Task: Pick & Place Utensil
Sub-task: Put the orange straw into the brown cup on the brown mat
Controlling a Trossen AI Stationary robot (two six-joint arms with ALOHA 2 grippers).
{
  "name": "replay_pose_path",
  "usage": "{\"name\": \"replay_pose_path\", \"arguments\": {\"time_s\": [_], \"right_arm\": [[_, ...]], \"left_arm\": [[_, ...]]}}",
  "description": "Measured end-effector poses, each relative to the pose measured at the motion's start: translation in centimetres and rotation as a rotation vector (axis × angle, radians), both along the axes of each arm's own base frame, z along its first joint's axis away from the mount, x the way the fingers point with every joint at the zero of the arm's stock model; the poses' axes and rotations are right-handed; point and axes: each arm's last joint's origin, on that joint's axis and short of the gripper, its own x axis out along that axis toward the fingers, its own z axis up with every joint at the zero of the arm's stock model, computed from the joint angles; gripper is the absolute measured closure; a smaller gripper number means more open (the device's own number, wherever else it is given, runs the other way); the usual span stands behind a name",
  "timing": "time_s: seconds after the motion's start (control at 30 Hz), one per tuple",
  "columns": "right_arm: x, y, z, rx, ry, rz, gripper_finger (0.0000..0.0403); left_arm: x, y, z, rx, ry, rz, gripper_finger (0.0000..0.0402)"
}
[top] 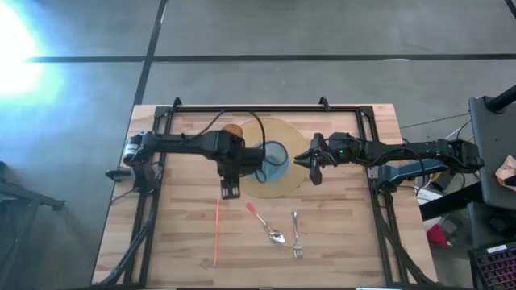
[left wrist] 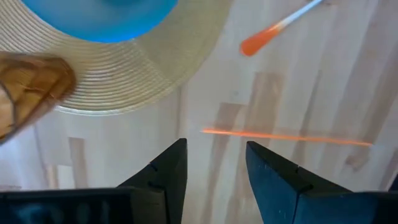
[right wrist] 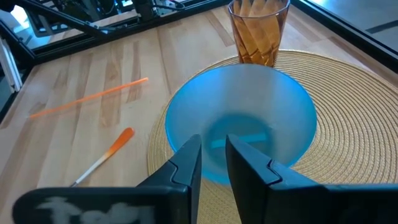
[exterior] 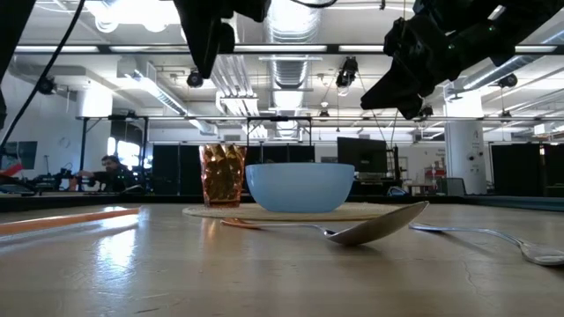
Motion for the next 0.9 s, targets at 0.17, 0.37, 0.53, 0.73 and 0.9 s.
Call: {"name": "replay_pose_path", "arguments": {"time_s": [0.17,0.37,0.53,0.73,0.9], "right_arm": [[0.0,0.0,0.0,0.0,0.002,0.0,0.0342],[0.0,0.0,-0.1,0.001,0.004,0.001,0.0342],[-0.1,0.0,-0.3,0.005,0.024,0.001,0.0336],[-0.1,0.0,-0.3,0.005,0.024,0.001,0.0329],[-0.1,0.0,-0.3,0.005,0.024,0.001,0.033]], "left_arm": [[0.1,-1.8,-0.3,0.001,-0.013,0.106,0.0248],[-0.2,-3.6,-1.6,0.056,0.019,0.198,0.0248],[-0.3,-5.0,-3.1,0.064,0.035,0.222,0.0248],[-0.3,-6.4,-4.9,0.062,0.028,0.256,0.0248],[-0.8,-7.4,-6.6,0.071,0.053,0.283,0.0248]]}}
